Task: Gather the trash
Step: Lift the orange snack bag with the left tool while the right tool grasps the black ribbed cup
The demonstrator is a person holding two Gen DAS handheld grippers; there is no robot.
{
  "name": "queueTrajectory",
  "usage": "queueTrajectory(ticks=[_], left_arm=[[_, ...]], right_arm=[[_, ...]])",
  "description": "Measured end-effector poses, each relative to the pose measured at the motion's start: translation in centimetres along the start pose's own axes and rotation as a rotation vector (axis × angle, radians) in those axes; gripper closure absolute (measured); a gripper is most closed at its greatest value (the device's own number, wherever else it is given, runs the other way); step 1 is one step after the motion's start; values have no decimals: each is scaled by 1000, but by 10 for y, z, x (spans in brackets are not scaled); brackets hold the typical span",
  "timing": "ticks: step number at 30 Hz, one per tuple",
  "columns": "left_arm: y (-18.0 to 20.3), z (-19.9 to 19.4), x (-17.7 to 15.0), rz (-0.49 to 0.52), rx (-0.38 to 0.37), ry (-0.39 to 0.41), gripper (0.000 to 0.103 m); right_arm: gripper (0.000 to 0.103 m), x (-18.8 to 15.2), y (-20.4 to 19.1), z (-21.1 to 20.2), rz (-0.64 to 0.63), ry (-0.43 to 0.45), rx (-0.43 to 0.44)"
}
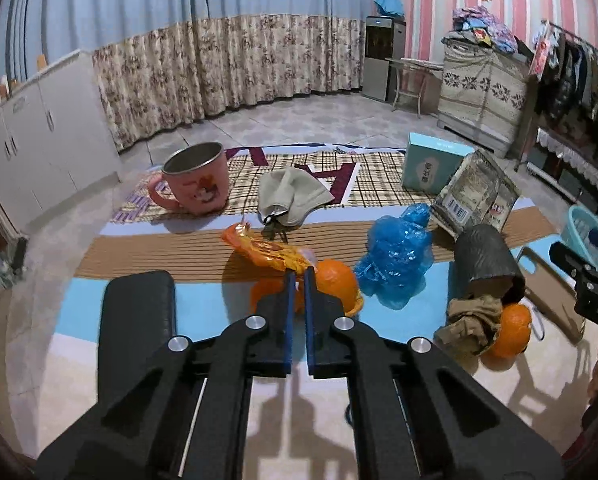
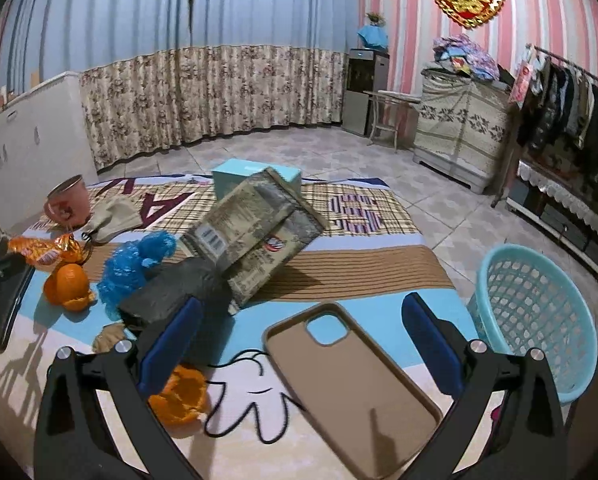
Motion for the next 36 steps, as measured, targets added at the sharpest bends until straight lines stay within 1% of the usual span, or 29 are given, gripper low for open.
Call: queueTrajectory(ticks=[2, 6, 8, 10, 14, 16, 22, 23, 24, 25, 26, 28, 32, 36], left_arm=[[-3, 1, -2, 3, 0, -5, 101], [-15, 0, -2, -43, -19, -11, 101], [-21, -1, -2, -69, -28, -12, 102], [-23, -1, -2, -71, -23, -10, 103], [-26, 4, -7, -69, -20, -27, 103], [-29, 8, -9, -70, -17, -38, 103], [-31, 13, -12, -64, 2, -55, 103], [-30, 13, -12, -64, 3, -55, 103], [-29, 13, -12, -62, 5, -54, 103], [-29, 14, -12, -60, 7, -54, 103], [-28, 14, -12, -57, 10, -55, 103], [-27, 15, -12, -51, 19, -55, 103], [-29, 11, -9, -65, 24, -36, 103], [-27, 2, -5, -66, 30, -5, 103]], right_arm=[[5, 0, -8, 1, -3, -3, 11], [5, 6, -21, 8, 30, -20, 56], [5, 9, -27, 13, 38, -32, 65], [5, 12, -34, 19, 44, -44, 62], [5, 9, -45, 35, 66, -103, 57], [5, 3, -47, 45, 76, -147, 52], [7, -6, -50, 56, 111, -191, 103], [8, -8, -53, 58, 115, -200, 121], [16, -11, -57, 60, 123, -217, 169], [28, -12, -60, 61, 125, -223, 197], [34, -12, -62, 61, 124, -224, 209], [35, -11, -64, 58, 95, -209, 190], [35, -5, -50, 50, 118, -172, 199], [35, 6, -30, 34, 111, -96, 171]])
Point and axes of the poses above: each gripper's, at about its wrist camera, not at the fingertips, and z roughly the way its jaws point, y to its right, x to its top, the point moved 4 cm from there along z, roughly the way its jaws point, and after that the axes turned 12 degrees about x, right-handed, at the moved point
